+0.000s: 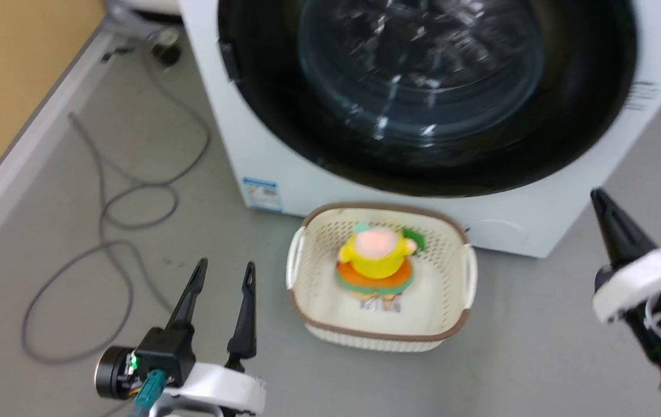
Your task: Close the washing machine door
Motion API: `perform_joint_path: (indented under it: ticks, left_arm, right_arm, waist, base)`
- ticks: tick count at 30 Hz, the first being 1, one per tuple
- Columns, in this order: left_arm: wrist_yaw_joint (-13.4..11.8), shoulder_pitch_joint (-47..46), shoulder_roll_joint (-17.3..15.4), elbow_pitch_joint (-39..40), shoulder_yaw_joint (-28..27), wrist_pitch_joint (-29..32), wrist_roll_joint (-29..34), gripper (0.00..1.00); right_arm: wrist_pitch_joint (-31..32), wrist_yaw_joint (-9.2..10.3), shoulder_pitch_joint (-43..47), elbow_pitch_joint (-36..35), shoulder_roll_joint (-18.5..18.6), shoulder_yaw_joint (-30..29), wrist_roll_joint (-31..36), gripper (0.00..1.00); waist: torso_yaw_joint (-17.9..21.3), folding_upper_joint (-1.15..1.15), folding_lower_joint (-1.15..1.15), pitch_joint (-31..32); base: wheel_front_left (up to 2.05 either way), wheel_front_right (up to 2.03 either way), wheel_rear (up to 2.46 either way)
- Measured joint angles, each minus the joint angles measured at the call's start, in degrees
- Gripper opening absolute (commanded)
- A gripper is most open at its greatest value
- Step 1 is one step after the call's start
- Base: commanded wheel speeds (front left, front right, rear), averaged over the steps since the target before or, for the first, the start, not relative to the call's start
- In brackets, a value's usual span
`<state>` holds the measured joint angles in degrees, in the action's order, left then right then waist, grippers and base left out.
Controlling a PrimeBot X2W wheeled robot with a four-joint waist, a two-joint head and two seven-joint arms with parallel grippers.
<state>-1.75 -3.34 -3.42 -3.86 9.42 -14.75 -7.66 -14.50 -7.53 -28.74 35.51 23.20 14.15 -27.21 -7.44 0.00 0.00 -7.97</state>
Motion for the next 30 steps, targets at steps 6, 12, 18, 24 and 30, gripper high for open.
perform_joint_path:
  ticks: [6,12,18,24,30]
  left_arm:
    - [0.52,1.44,-0.40,-0.85,-1.14,0.00,-0.02,1.00]
    - [0.77,2.79,-0.47,-1.40,-1.78,0.00,-0.07,1.00]
    - [0.69,4.97,-0.38,-0.75,-1.85,0.00,-0.07,1.00]
    - [0.31,6.64,-0.12,0.32,-1.76,0.00,0.00,1.00]
    - [-0.34,6.95,0.10,1.19,-1.69,0.00,0.45,1.00]
  right_arm:
    - [-0.26,0.00,10.12,-9.26,-3.96,-8.09,1.83,0.00]
    - [-0.26,0.00,18.83,-17.38,-8.48,-13.61,6.42,0.00]
    - [-0.24,0.00,24.67,-23.27,-12.92,-17.13,10.27,0.00]
    - [0.13,0.00,28.58,-27.22,-15.69,-18.95,14.06,0.91]
    - [0.66,0.00,30.70,-29.16,-17.44,-19.61,17.20,1.00]
  waist:
    - [2.97,0.00,0.00,2.79]
    - [4.43,0.00,0.00,4.76]
    - [5.21,0.00,0.00,6.28]
    - [4.87,0.00,0.00,6.89]
    - [4.39,0.00,0.00,7.17]
  base:
    - [0.00,0.00,0.00]
    - [0.00,0.00,0.00]
    - [0.00,0.00,0.00]
    - [0.00,0.00,0.00]
    - [0.00,0.00,0.00]
